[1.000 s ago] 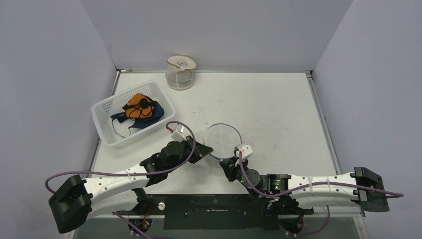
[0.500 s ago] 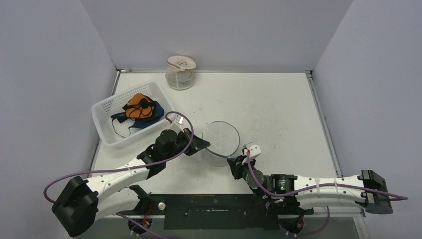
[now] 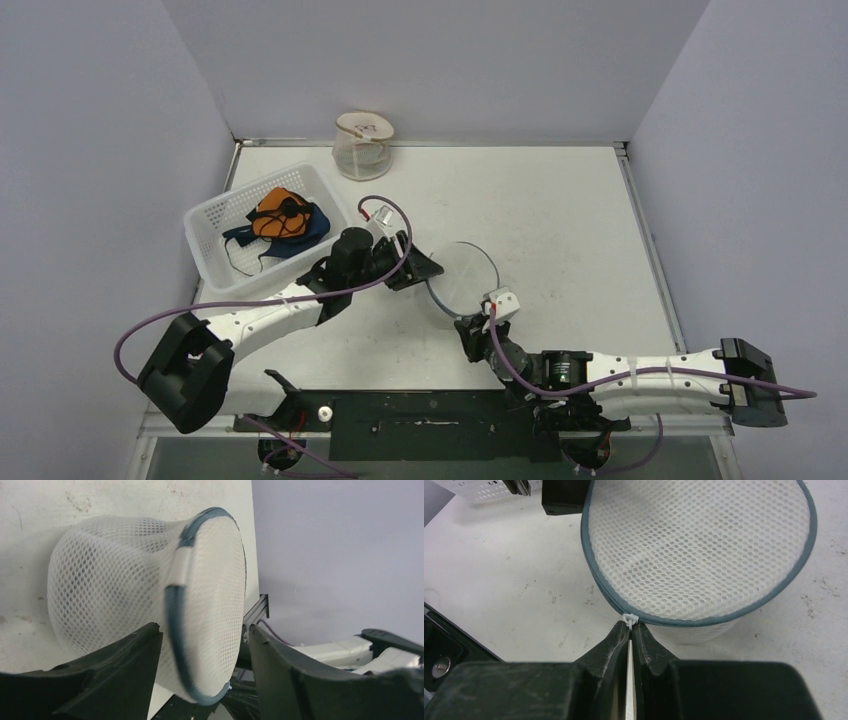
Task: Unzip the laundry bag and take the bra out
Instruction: Unzip the laundry bag at the center of the board.
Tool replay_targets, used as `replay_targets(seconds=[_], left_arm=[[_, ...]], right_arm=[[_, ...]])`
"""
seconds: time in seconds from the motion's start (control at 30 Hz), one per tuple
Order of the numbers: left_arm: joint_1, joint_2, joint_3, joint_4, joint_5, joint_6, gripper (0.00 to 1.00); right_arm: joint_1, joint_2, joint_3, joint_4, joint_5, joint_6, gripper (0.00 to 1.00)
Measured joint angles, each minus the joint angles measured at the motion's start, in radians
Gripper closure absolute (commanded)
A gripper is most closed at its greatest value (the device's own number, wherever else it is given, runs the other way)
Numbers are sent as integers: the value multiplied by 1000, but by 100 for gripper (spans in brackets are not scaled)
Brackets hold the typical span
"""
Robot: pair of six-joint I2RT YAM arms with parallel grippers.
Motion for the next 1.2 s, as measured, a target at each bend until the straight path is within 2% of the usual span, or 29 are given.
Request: replay_targets(seconds=[0.03, 0.07, 0.1, 0.23, 0.43, 0.57, 0.7, 0.8, 1.07, 1.2], left_arm=[[2, -3, -4, -2, -6, -5, 24], [2, -10, -10, -8, -14, -6, 9], [2, -21, -18, -17, -22, -7, 1], [-1, -119, -66, -111, -82, -16, 4], [-41, -422, -201, -284, -212, -76, 4], [-161, -556, -275, -339, -315, -160, 4], [-293, -555, -283, -330, -417, -227, 1], [-324, -504, -282, -286, -468, -257, 17], [-326, -322, -267, -162, -500, -308, 49], [-326, -304, -267, -124, -512, -320, 72]], right_arm=[[1, 0, 0, 5, -2, 0, 95], [2, 0, -2, 10, -3, 0, 95], [2, 1, -2, 15, -5, 0, 95], [2, 9, -4, 32, -13, 0, 95], [2, 46, -4, 61, -28, -10, 95], [2, 100, -3, 99, -48, -21, 95], [2, 161, 7, 129, -79, -36, 95], [2, 197, 25, 149, -108, -50, 95], [3, 211, 52, 170, -164, -84, 95], [5, 205, 51, 170, -177, -87, 95]])
